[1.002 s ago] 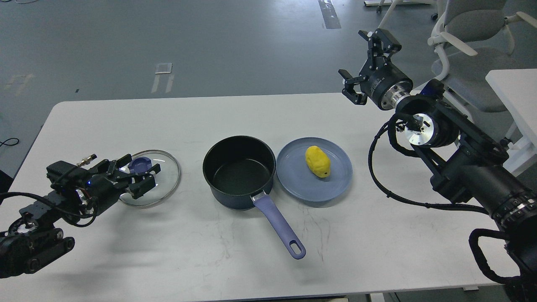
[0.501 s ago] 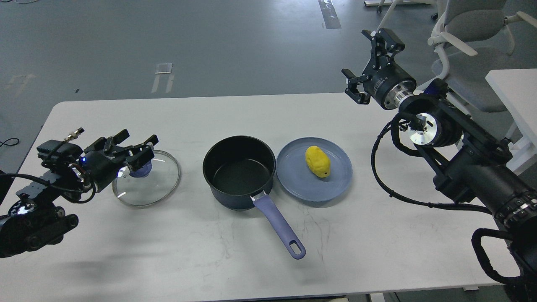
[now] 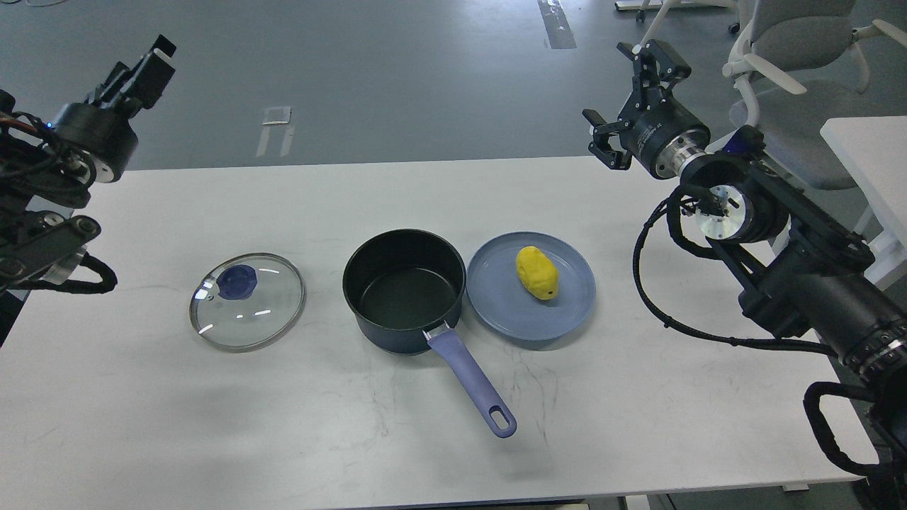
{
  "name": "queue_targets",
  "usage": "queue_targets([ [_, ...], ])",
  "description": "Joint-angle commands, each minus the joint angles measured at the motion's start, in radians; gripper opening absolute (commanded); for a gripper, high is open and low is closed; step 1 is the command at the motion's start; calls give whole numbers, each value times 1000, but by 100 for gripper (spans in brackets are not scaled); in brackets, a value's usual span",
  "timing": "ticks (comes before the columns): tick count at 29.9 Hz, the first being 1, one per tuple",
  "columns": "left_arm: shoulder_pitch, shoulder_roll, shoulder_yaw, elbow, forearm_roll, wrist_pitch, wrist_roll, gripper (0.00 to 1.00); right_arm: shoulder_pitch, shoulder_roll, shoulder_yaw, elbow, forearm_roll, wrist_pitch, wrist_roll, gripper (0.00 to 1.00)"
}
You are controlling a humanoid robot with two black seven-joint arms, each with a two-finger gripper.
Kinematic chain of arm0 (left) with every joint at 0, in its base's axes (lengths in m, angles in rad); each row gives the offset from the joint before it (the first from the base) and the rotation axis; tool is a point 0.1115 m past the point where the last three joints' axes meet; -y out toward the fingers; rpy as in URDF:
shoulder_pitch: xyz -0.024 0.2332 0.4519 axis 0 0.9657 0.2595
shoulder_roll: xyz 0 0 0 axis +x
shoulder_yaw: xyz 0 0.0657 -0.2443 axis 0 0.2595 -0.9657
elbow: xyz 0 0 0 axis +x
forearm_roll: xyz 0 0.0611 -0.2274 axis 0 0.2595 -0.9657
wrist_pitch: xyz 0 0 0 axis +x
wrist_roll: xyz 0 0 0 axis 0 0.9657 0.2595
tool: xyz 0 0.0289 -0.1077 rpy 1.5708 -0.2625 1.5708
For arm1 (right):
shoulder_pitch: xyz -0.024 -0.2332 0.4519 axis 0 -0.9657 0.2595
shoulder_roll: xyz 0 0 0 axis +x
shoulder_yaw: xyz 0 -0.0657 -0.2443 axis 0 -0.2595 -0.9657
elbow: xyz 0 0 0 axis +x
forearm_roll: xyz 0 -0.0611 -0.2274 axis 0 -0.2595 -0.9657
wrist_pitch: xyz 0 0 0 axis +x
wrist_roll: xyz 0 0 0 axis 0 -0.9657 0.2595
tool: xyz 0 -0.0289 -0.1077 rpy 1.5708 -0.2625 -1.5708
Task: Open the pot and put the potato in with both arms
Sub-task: 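Open the left gripper and raise it away from the lid, then reach the right gripper down to the yellow potato on the plate and grasp it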
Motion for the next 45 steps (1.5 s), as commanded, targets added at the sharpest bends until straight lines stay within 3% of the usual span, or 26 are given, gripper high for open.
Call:
queue_targets([
  [1, -44, -6, -10, 15, -129, -287, 0, 98, 3, -16, -6, 20, -4, 4, 0, 100],
  [2, -44, -6, -10, 15, -129, -288, 0, 98, 3, -16, -6, 21, -4, 4, 0, 100],
  [4, -49, -13, -68, 15, -181, -423, 0, 98, 6, -35, -34, 39, -4, 5, 0, 100],
  [6, -46, -16, -131, 15, -193, -480, 0, 98, 7, -50, -52, 50, -9, 8, 0, 100],
  [15, -55, -95, -166, 3, -199, -523, 0, 98, 12, -139, -138, 129, -255, 10, 18, 100],
  [19, -41, -103, -178, 4, -268, -590, 0, 98, 40, -199, -236, 162, -459, 10, 81, 100],
  [20, -35, -106, -182, 3, -316, -598, 0, 98, 53, -209, -279, 163, -540, 2, 115, 100],
  [24, -21, -111, -182, -3, -507, -603, 0, 98, 67, -214, -388, 163, -821, -39, 188, 100],
  [25, -20, -109, -182, -3, -538, -603, 27, 98, 69, -214, -399, 163, -857, -51, 198, 100],
  [26, -20, -111, -182, -3, -592, -603, 80, 98, 70, -214, -422, 163, -919, -64, 213, 100],
  [29, -17, -111, -183, -3, -656, -601, 160, 98, 92, -214, -489, 162, -1025, -73, 228, 100],
  [31, -11, -112, -188, -5, -670, -598, 177, 98, 115, -213, -564, 159, -1078, -74, 230, 100],
  [34, 9, -111, -195, -5, -672, -597, 180, 98, 135, -211, -681, 151, -1096, -78, 232, 100],
  [45, 74, -103, -211, -9, -670, -587, 171, 98, 126, -121, -822, 56, -1099, -90, 230, 97],
])
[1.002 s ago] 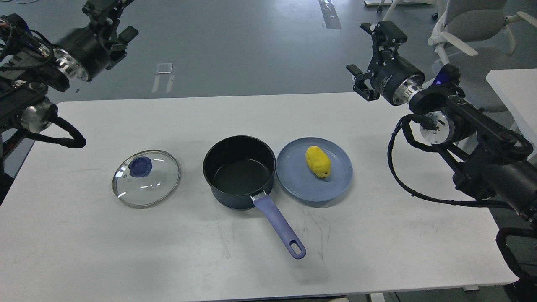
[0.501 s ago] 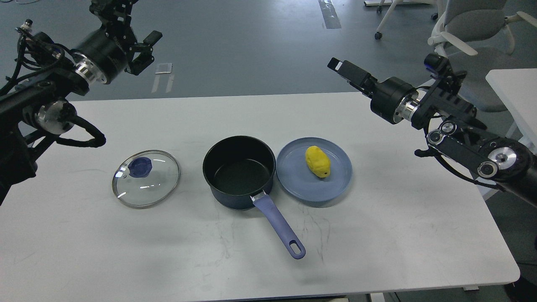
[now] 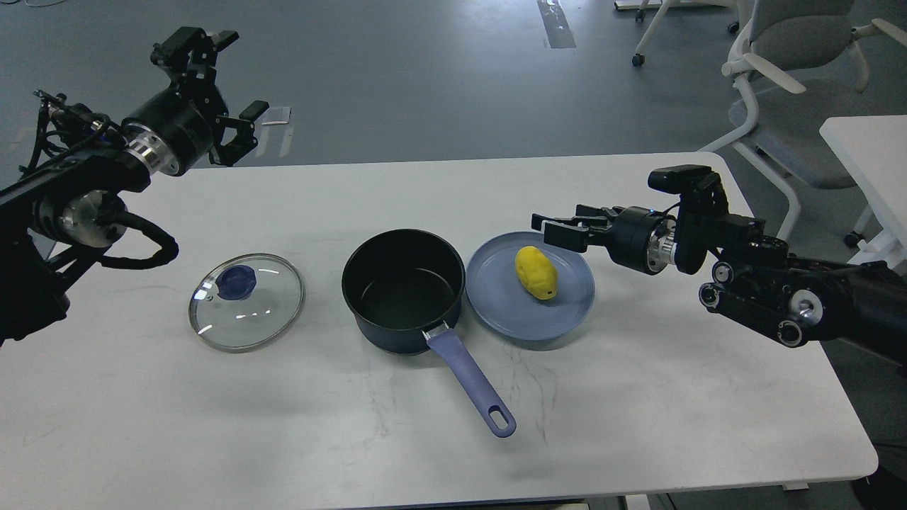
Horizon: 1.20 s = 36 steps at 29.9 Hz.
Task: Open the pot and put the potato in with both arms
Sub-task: 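Reach the right gripper down to the yellow potato on the plate and grasp it, then carry the potato over the pot and lower it inside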
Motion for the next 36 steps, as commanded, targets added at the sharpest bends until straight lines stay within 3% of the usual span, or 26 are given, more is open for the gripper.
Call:
queue_targets([
  [1, 13, 6, 0, -9, 1, 4, -10, 98, -7, 50, -45, -19, 1, 0, -2, 96],
  [12, 14, 26, -12, -12, 4, 2, -13, 98, -18, 117, -70, -118, 1, 0, -11, 93],
  [15, 14, 25, -12, -12, 4, 4, -12, 98, -27, 119, -73, -136, 1, 0, -11, 85],
  [19, 17, 22, -12, -12, 7, 16, -12, 98, -39, 128, -94, -144, 1, 0, -11, 83],
  [23, 17, 16, -11, -12, 13, 24, -12, 98, -38, 153, -129, -145, 1, -3, -11, 73],
  [27, 17, 16, -11, -12, 13, 25, -12, 98, -36, 165, -129, -164, 1, -40, -6, 49],
  [36, 17, 19, -11, -12, 15, 25, -12, 98, 31, 173, -123, -156, 2, -72, 6, 40],
])
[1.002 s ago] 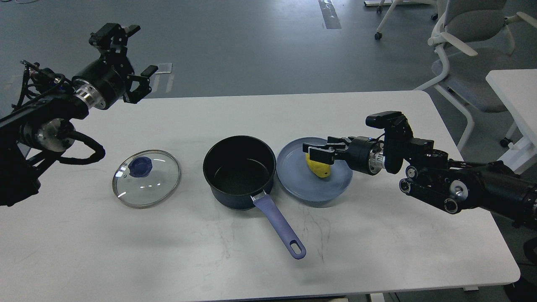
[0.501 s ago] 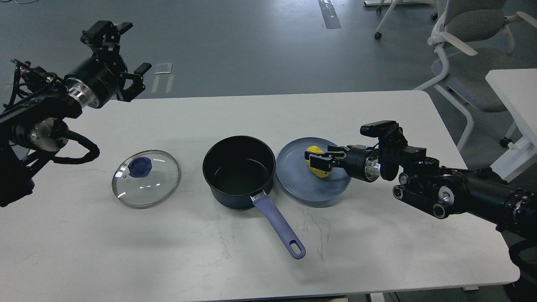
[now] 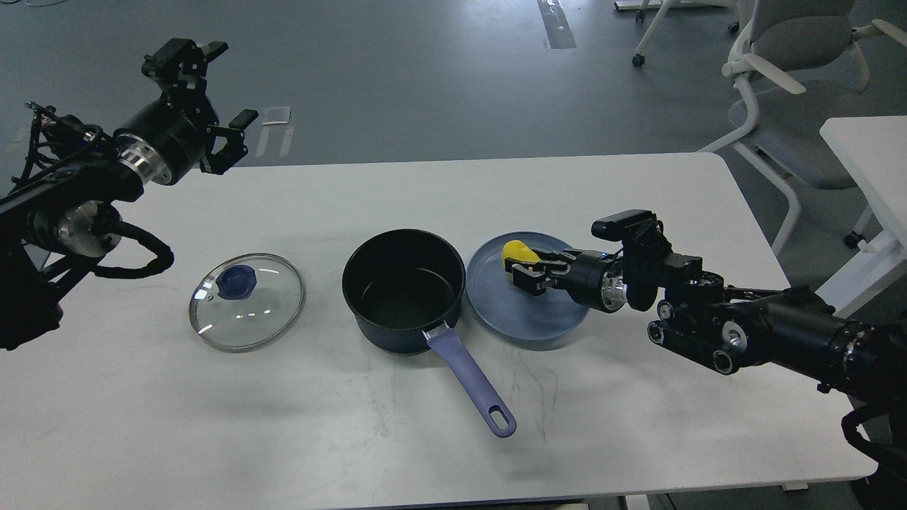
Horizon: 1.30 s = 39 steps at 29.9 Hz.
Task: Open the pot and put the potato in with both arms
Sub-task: 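Carry the potato over the pot and lower it inside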
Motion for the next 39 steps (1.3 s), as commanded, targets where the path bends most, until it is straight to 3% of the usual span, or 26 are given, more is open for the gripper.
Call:
queue_targets([
  [1, 0, -1, 0, 0, 0, 0, 0, 98, 36, -5, 2, 15, 1, -5, 12, 39],
  [6, 0, -1, 0, 0, 0, 0, -2, 98, 82, -5, 5, 58, 5, -25, 23, 36],
  [13, 0, 7, 0, 0, 2, -3, 0, 98, 177, 41, 7, 163, 15, -82, 73, 35],
  [17, 5, 8, 0, 0, 0, -1, -2, 98, 191, 76, 5, 183, 20, -76, 76, 40],
  [20, 8, 8, 0, 0, 0, -3, -2, 98, 179, 101, -4, 180, 21, -71, 70, 90],
  [21, 8, 8, 0, 0, 0, -3, -2, 98, 171, 101, -8, 178, 21, -68, 67, 100],
  [34, 14, 7, -2, 0, -2, -1, -2, 98, 147, 73, 39, 181, 202, -68, 66, 100],
  [37, 17, 7, -3, 0, -8, -4, -3, 98, 144, 73, 172, 184, 446, -56, 21, 100],
  [39, 28, 7, -9, 0, -12, -11, -3, 98, 141, 76, 266, 181, 656, -41, -41, 100],
])
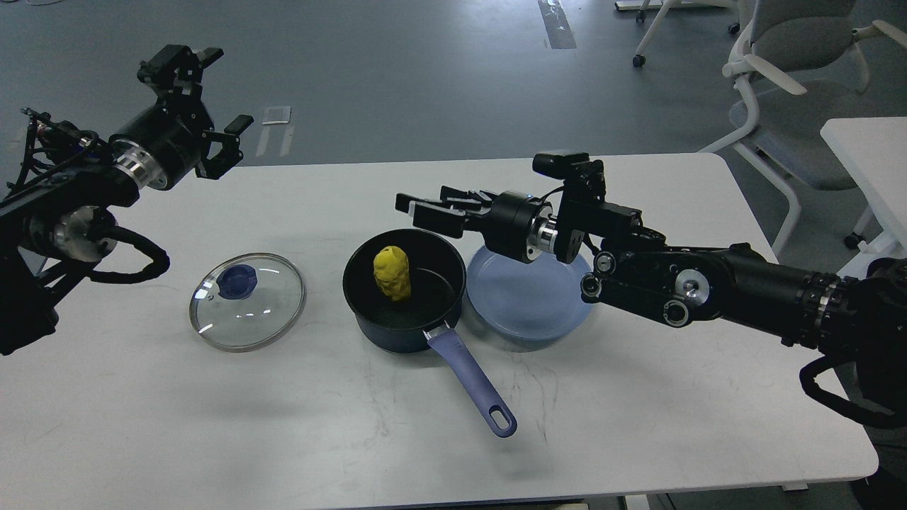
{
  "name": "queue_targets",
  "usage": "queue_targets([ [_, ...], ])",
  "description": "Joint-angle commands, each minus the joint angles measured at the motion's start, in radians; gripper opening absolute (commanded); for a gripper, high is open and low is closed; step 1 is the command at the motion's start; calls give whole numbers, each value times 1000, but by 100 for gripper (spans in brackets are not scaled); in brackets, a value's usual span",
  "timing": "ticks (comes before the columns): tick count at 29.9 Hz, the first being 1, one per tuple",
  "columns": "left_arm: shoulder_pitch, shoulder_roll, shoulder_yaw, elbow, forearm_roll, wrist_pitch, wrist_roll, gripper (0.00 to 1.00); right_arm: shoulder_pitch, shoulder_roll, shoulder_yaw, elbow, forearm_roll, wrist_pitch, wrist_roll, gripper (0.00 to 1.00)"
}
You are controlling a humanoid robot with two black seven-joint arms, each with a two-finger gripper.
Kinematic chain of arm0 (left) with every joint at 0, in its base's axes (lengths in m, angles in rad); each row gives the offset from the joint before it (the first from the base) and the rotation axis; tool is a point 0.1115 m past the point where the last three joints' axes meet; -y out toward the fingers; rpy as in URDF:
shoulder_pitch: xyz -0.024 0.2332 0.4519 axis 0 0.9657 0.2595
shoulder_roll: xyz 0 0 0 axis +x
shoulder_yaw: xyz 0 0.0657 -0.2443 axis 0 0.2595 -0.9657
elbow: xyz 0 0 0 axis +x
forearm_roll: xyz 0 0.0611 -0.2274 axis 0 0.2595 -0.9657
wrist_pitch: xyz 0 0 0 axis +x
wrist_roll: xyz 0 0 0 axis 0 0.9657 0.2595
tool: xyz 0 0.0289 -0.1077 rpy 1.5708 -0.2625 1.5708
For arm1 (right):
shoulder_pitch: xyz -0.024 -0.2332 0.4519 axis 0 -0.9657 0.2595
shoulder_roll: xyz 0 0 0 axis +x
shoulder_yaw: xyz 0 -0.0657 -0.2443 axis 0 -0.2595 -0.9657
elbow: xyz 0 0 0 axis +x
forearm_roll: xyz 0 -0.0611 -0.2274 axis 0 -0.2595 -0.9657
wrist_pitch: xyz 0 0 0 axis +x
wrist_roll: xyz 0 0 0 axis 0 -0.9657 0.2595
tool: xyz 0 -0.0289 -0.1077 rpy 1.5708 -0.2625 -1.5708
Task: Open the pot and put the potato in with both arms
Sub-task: 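Carry the potato over the pot and lower it inside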
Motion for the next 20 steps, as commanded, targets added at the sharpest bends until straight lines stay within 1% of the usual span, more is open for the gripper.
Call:
queue_targets([
  [1, 15, 0, -12, 0, -7, -6, -2, 98, -7, 6, 148, -1, 326, 20, -89, 100],
  [3, 47, -11, -63, -3, -7, -2, -13, 98, -33, 12, 282, -1, 596, 23, -172, 100],
  [4, 56, -14, -77, -9, -7, 2, -13, 98, -44, 15, 312, -1, 649, 25, -189, 100],
  [5, 73, -14, -110, -29, -10, 5, -10, 98, -70, 26, 364, -1, 734, 27, -221, 100],
  [7, 95, -15, -139, -52, -10, 6, -4, 98, -102, 35, 404, -1, 788, 27, -258, 100],
  [8, 116, -15, -158, -73, -9, 8, 1, 98, -125, 38, 433, -6, 801, 25, -289, 100],
  [10, 136, -15, -166, -98, -9, 18, 6, 98, -149, 40, 452, -7, 801, 22, -304, 100],
  [18, 171, -5, -169, -136, -10, 17, 7, 98, -147, 54, 482, -10, 799, 27, -298, 100],
  [20, 182, 0, -170, -158, -13, 18, 26, 98, -143, 63, 488, -9, 799, 27, -293, 100],
])
